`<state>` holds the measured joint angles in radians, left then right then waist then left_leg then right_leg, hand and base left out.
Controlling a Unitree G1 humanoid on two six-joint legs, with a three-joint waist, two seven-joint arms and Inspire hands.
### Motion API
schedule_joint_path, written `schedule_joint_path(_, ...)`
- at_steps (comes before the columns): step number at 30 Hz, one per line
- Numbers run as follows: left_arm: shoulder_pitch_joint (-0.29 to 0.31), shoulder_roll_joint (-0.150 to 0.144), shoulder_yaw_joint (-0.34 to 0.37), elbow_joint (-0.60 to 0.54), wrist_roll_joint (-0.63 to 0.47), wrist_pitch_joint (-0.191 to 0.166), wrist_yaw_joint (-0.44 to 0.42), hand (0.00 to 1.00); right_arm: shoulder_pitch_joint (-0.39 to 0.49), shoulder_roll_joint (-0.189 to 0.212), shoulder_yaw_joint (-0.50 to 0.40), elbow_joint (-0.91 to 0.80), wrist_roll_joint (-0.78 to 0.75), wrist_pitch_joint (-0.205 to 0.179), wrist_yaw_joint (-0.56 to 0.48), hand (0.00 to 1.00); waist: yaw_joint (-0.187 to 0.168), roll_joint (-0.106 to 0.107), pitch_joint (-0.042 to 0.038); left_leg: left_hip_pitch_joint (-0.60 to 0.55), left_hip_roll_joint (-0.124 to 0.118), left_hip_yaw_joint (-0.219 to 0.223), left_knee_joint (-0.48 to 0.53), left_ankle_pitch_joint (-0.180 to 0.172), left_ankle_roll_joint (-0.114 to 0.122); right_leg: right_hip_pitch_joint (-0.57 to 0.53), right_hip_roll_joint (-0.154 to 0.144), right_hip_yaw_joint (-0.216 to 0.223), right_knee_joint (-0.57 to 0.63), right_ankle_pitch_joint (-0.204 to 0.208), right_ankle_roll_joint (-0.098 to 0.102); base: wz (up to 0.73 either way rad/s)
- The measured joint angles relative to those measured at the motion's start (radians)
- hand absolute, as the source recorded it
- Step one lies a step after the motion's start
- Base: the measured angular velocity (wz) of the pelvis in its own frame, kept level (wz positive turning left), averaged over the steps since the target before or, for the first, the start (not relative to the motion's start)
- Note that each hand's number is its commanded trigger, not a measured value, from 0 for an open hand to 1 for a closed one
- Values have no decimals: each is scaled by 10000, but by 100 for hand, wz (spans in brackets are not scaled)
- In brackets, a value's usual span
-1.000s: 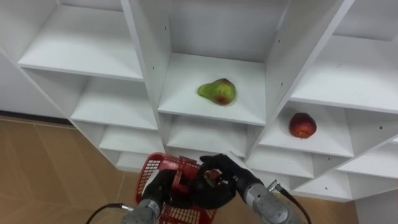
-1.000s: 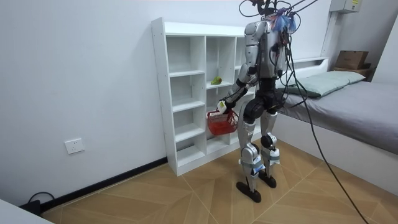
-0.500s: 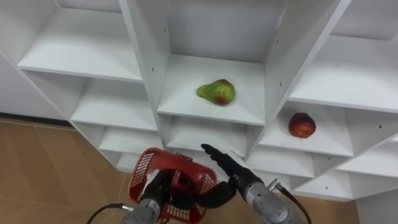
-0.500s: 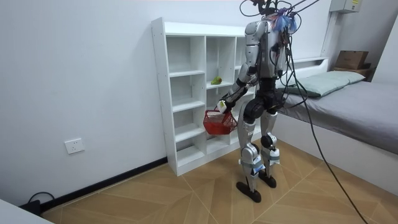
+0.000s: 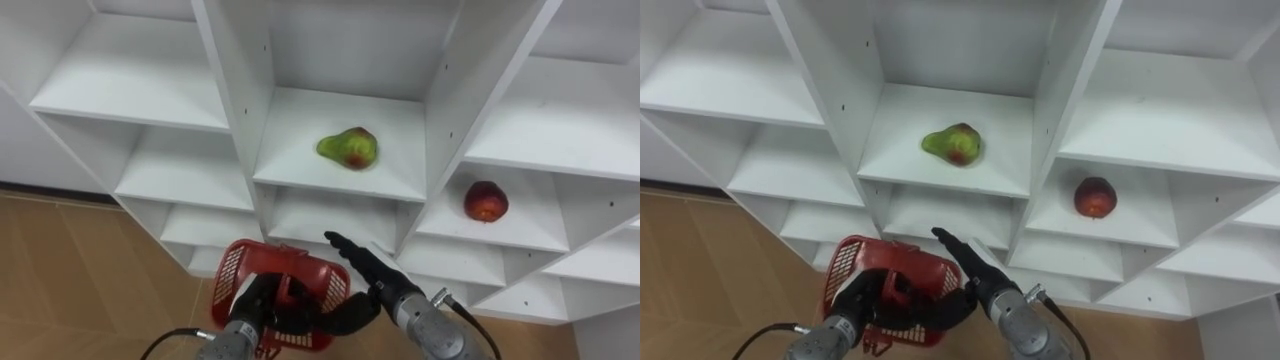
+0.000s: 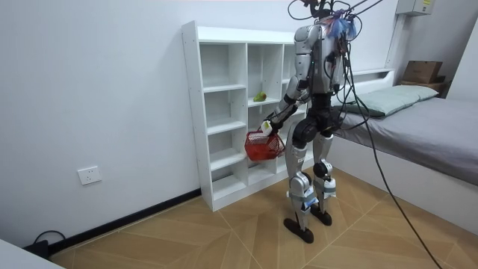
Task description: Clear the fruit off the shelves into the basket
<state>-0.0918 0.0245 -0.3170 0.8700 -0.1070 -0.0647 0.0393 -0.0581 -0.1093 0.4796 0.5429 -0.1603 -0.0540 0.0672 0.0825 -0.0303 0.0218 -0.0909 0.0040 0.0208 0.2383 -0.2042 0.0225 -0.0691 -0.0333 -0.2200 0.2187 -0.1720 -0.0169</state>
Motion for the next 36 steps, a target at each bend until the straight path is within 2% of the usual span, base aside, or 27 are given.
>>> schedule_joint_path(8, 0, 7, -3, 74, -182, -13, 36, 100, 0, -20, -3, -7, -66, 0, -28, 0, -2, -1, 18, -2, -3, 1, 0, 0, 0, 1, -3, -29, 0, 0, 0, 0)
schedule_joint_path(18, 4, 259, 10, 533, -200, -89, 347, 100, 50, -38, 3, -6, -387, 0, -315, 0, -33, -85, 73, 128, -17, -76, 7, -2, 0, 187, -14, -134, -7, -9, 13, 2)
schedule_joint_path(22, 10, 274, 28, 541, -211, -91, 468, 100, 132, -112, 3, -169, -459, 0, -449, 0, 14, -115, 66, 116, -32, -90, 24, -2, 0, 256, -16, -160, -122, -10, 17, 2)
schedule_joint_path(28, 60, 251, 213, 744, -227, -95, 670, 100, 385, -137, 12, -458, -1100, -2, -562, 0, 51, -101, 20, 175, -88, -117, -6, -2, -2, 320, 10, -128, -150, -10, 16, 2)
schedule_joint_path(31, 69, 288, 213, 768, -609, -104, 677, 100, 390, -154, 97, -580, -1532, -6, -702, 0, 73, -115, -7, 246, -97, -123, -19, -2, -2, 361, 13, -89, -146, -10, 16, -1)
schedule_joint_path(34, 96, 329, 228, 777, -977, -115, 668, 100, 420, -270, 255, -1179, -2111, -5, -712, 0, 83, -178, -57, 286, -98, -117, -51, -1, -1, 370, 14, -53, -144, -10, 16, -3)
schedule_joint_path(36, 197, 328, 335, 700, -974, -113, 653, 100, 459, -462, 337, -1924, -2913, -4, -677, 0, 111, -289, -133, 404, -93, -99, -79, 0, 0, 465, 17, -8, -153, -10, 17, -5)
